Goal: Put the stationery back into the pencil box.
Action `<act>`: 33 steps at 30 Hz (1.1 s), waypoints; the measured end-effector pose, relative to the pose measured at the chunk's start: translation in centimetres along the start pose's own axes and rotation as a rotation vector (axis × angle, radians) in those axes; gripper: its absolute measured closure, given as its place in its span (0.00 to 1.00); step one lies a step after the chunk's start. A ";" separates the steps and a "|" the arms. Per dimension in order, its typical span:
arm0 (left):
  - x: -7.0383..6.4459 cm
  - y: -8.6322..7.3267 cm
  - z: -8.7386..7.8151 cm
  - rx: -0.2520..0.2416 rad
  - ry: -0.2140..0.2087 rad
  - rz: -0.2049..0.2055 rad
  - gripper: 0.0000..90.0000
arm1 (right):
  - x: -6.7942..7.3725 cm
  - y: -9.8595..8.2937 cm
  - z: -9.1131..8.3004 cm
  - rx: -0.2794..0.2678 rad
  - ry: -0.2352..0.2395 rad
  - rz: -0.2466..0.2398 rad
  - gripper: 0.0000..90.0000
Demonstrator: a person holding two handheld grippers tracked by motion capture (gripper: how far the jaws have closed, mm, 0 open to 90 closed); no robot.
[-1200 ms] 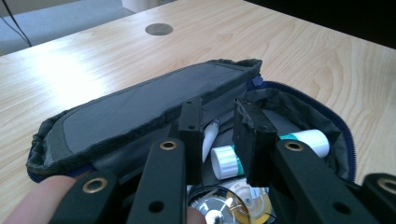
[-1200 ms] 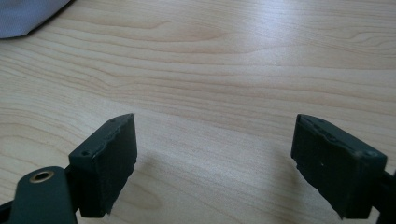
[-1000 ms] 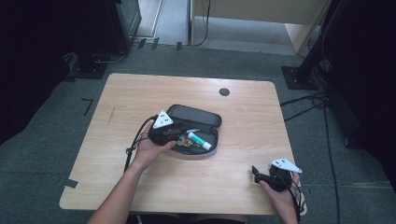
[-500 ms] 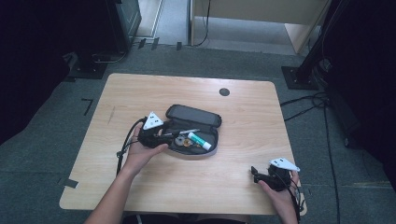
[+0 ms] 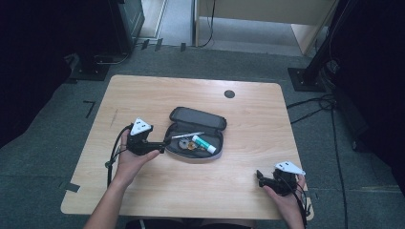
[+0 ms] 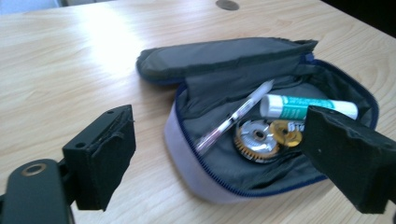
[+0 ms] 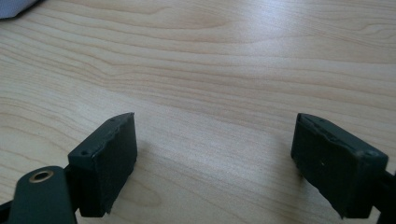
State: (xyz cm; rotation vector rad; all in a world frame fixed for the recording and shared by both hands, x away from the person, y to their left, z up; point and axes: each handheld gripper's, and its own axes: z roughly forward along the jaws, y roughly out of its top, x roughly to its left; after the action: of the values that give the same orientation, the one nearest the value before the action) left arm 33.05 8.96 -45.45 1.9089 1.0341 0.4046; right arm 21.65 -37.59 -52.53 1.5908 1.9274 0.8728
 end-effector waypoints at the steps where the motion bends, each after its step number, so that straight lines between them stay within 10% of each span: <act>1: 0.2 -0.1 -0.2 0.003 0.011 -0.002 0.09 | 0.0 0.0 0.0 0.000 0.001 -0.001 0.15; 33: 3.8 -7.3 -6.7 0.081 0.231 -0.155 0.00 | 0.2 0.0 0.1 0.007 -0.021 0.018 0.12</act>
State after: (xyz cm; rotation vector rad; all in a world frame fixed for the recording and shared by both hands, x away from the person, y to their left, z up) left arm 27.47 17.48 -48.39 1.8678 1.3587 0.5084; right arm 21.66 -37.35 -52.54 1.6181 1.9063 0.8539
